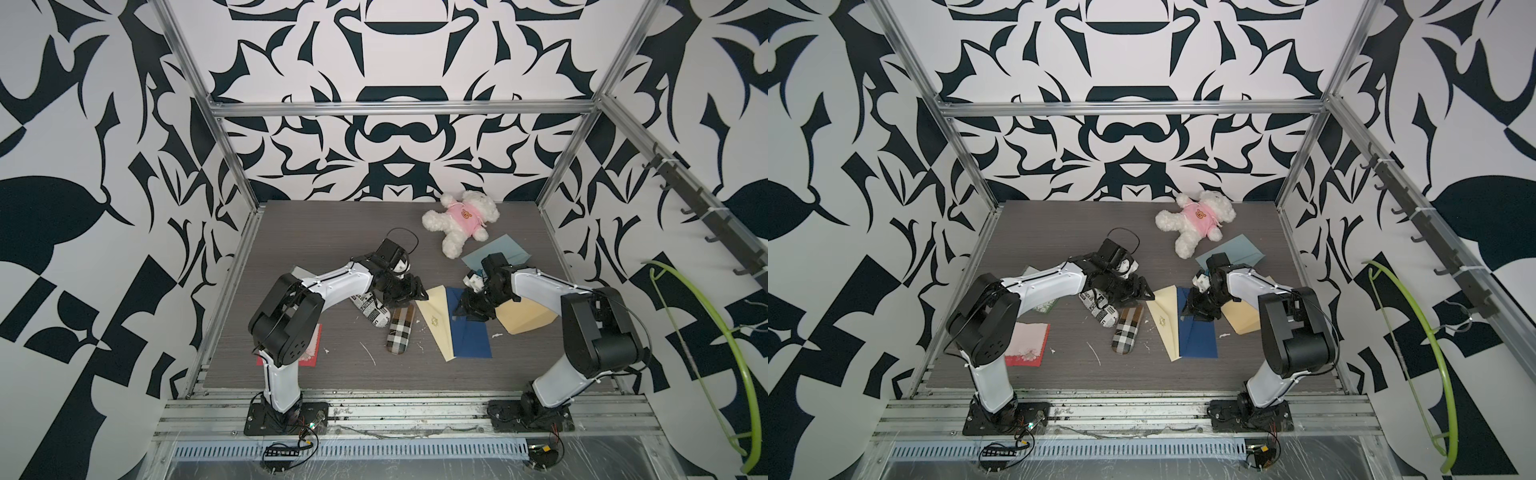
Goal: Take the letter paper out of the envelope
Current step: Pick up the envelope from the envelope.
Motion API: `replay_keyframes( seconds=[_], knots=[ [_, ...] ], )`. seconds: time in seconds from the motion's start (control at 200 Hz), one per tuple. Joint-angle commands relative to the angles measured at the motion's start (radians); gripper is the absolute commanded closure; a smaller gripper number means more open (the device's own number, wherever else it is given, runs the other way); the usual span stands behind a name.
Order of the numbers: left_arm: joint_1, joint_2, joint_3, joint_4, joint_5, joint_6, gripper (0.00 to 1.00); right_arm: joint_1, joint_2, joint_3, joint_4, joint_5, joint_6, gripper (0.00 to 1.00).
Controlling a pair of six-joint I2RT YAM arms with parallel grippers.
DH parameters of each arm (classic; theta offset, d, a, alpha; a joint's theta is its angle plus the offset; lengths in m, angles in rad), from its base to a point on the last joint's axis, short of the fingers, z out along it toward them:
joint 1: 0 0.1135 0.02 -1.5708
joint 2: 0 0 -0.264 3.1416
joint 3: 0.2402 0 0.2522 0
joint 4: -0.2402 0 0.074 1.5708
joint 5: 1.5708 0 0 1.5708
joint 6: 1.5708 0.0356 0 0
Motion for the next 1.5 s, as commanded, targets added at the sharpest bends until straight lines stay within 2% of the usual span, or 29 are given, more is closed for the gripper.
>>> replay_keyframes(
  seconds=[0.0, 0.205, 0.37, 0.525, 0.615, 0.77, 0.91, 1.079, 1.224, 1.304, 1.374, 1.499],
  knots=[
    [-0.003, 0.022, 0.014, 0.002, 0.014, 0.000, 0.30, 0.005, -0.011, 0.006, 0.019, -0.061, -0.029, 0.62],
    [-0.006, 0.040, 0.022, 0.006, 0.012, -0.001, 0.30, 0.028, 0.023, 0.014, 0.007, -0.040, -0.060, 0.64],
    [-0.006, 0.040, 0.020, 0.007, 0.008, -0.004, 0.30, 0.051, 0.052, 0.023, 0.015, -0.023, -0.061, 0.72],
    [-0.006, 0.030, 0.018, 0.004, 0.004, -0.004, 0.30, 0.079, 0.053, 0.047, -0.002, 0.039, -0.069, 0.84],
    [-0.006, 0.023, 0.024, -0.004, 0.001, -0.003, 0.30, 0.093, 0.025, 0.065, -0.027, 0.096, -0.081, 1.00],
    [-0.003, 0.001, 0.059, -0.051, -0.017, 0.012, 0.30, 0.121, -0.054, 0.126, -0.099, 0.189, -0.101, 1.00],
    [0.011, -0.029, 0.115, -0.105, -0.043, 0.004, 0.28, 0.167, -0.103, 0.254, -0.237, 0.248, -0.119, 1.00],
    [0.060, -0.132, 0.217, -0.165, -0.123, -0.094, 0.25, 0.189, -0.139, 0.443, -0.409, 0.303, -0.132, 1.00],
    [0.113, -0.187, 0.356, -0.234, -0.217, -0.181, 0.20, 0.194, -0.127, 0.635, -0.488, 0.347, -0.200, 1.00],
    [0.152, -0.170, 0.442, -0.284, -0.191, -0.240, 0.20, 0.221, -0.103, 0.726, -0.513, 0.423, -0.284, 1.00],
    [0.180, -0.153, 0.494, -0.311, -0.160, -0.298, 0.19, 0.267, -0.087, 0.772, -0.508, 0.544, -0.384, 1.00],
    [0.207, -0.128, 0.521, -0.293, -0.080, -0.432, 0.19, 0.389, -0.124, 0.730, -0.356, 0.801, -0.606, 1.00]
  ],
)
